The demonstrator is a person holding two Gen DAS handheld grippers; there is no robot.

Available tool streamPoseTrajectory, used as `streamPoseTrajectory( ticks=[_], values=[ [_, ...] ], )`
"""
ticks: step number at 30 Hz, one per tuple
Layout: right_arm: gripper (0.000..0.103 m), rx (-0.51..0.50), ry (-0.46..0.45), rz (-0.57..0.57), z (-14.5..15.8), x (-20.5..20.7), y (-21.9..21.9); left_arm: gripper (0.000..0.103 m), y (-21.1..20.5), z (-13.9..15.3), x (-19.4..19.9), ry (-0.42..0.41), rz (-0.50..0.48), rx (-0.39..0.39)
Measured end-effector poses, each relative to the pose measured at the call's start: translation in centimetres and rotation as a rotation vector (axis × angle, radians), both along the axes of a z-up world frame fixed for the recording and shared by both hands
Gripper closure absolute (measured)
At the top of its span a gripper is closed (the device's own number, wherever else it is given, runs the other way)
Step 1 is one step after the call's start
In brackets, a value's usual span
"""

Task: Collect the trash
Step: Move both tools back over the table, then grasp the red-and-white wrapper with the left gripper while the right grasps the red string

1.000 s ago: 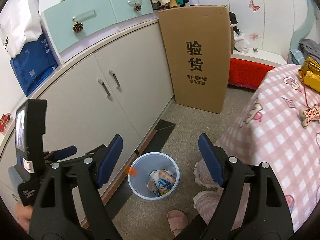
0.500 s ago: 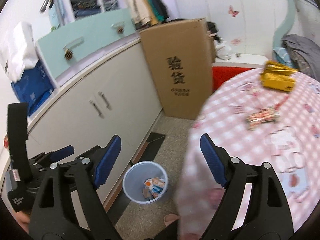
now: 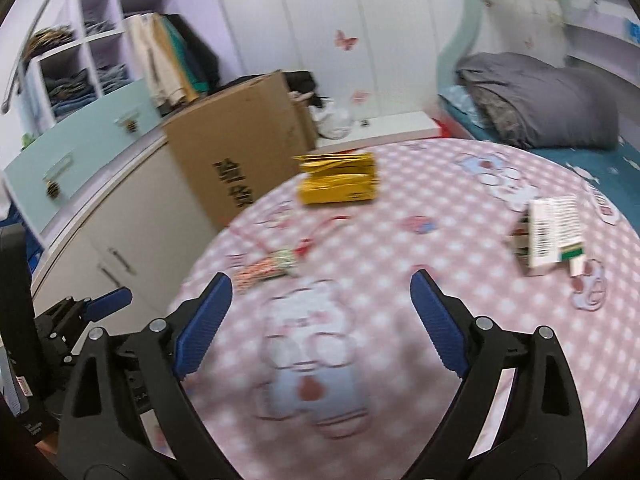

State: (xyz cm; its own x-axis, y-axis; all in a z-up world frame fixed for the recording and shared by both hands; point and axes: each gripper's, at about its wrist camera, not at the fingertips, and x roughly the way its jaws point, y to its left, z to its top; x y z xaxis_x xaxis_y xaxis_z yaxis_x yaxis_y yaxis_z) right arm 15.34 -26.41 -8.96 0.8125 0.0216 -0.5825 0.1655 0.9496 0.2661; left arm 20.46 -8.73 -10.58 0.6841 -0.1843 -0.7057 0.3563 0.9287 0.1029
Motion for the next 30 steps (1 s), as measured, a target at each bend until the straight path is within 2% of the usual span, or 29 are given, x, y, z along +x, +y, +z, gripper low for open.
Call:
streamPoseTrajectory(
  ticks=[5,10,13,15,16,17,18,19,23,28,30],
  values=[
    [0.014,0.014,0.038,-0.029,-1.2,0.5,-3.1,0.023,-4.0,-1.0,1.8,-0.001,-0.077,0.052],
    [0.014,0.018,0.070,-0.015,-2.1,1.8,-4.0,0.023,-6.3,-2.1,4.0,0.031,-0.135,0.083],
    [0.014,0.021,0.083,0.000,-2.4,2.8,-4.1,0.038,-7.1,-2.7,5.0,0.048,-0.166,0.099],
    [0.014,0.033,0.090,0.010,-2.6,3.5,-4.1,0.059,-7.8,-3.2,5.2,0.049,-0.188,0.126],
    [0.014,0.039,0.094,0.012,-2.7,3.8,-4.1,0.062,-7.9,-3.4,5.3,0.054,-0.200,0.137],
    [0.014,0.042,0.094,0.015,-2.7,3.9,-4.1,0.071,-8.0,-3.6,5.2,0.047,-0.213,0.139],
    [0.014,0.044,0.095,0.019,-2.7,4.1,-4.0,0.087,-8.0,-3.6,5.2,0.047,-0.222,0.137],
    [0.014,0.040,0.095,0.021,-2.7,4.3,-3.8,0.087,-7.9,-3.5,5.1,0.038,-0.216,0.140],
    [0.014,0.038,0.103,0.045,-2.7,5.1,-3.0,0.089,-6.3,-3.1,5.2,0.060,-0.191,0.077],
    [0.014,0.017,0.136,0.084,-3.2,6.9,-1.4,0.089,-2.3,-1.9,4.9,0.088,-0.118,-0.093],
    [0.014,0.002,0.157,0.106,-3.6,7.9,-0.4,0.089,-0.5,-1.5,4.9,0.077,-0.057,-0.119]
  ],
)
